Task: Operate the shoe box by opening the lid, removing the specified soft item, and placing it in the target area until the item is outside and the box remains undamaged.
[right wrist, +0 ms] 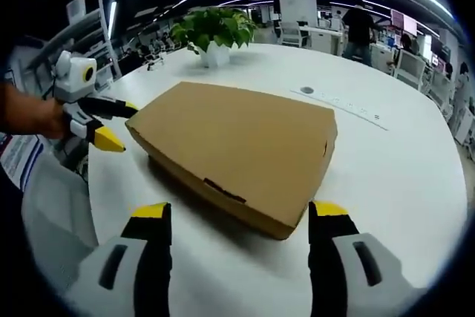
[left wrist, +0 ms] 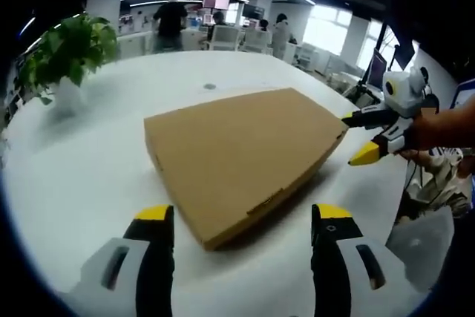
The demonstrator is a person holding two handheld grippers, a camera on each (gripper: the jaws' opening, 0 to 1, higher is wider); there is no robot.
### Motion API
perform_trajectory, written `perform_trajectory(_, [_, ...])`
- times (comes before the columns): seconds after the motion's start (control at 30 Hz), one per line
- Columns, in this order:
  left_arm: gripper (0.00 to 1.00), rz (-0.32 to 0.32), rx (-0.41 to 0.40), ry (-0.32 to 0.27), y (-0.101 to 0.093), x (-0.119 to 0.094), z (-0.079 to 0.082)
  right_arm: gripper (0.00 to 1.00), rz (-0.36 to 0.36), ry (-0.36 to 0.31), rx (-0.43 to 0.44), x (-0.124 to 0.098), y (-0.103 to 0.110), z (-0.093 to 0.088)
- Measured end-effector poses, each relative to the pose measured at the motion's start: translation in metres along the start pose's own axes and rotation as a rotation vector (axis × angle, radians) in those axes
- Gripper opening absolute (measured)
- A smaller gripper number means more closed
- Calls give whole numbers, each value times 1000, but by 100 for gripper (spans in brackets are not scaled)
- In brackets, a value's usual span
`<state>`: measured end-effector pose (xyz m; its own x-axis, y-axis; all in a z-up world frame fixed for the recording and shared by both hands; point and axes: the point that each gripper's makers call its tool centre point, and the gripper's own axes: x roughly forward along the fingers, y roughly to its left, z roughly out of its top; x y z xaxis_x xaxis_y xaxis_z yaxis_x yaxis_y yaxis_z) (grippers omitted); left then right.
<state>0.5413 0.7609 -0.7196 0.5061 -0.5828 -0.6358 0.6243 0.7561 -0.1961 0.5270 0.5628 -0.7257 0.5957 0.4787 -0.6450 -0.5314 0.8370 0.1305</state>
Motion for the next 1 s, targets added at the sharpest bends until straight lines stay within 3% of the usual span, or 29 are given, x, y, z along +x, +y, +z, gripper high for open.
perform_trajectory(0.23, [69,28,20,5,7,6,-2,68,-4,2,2,2,-3,0])
perform_trajectory(0.43, [58,54,8,-8,16,5,0,67,-8,-1,6,3,-5,0])
perform_trajectory(1.0, [57,57,17,-8,15,7,0,62,-33,-29,44,8,-18,6])
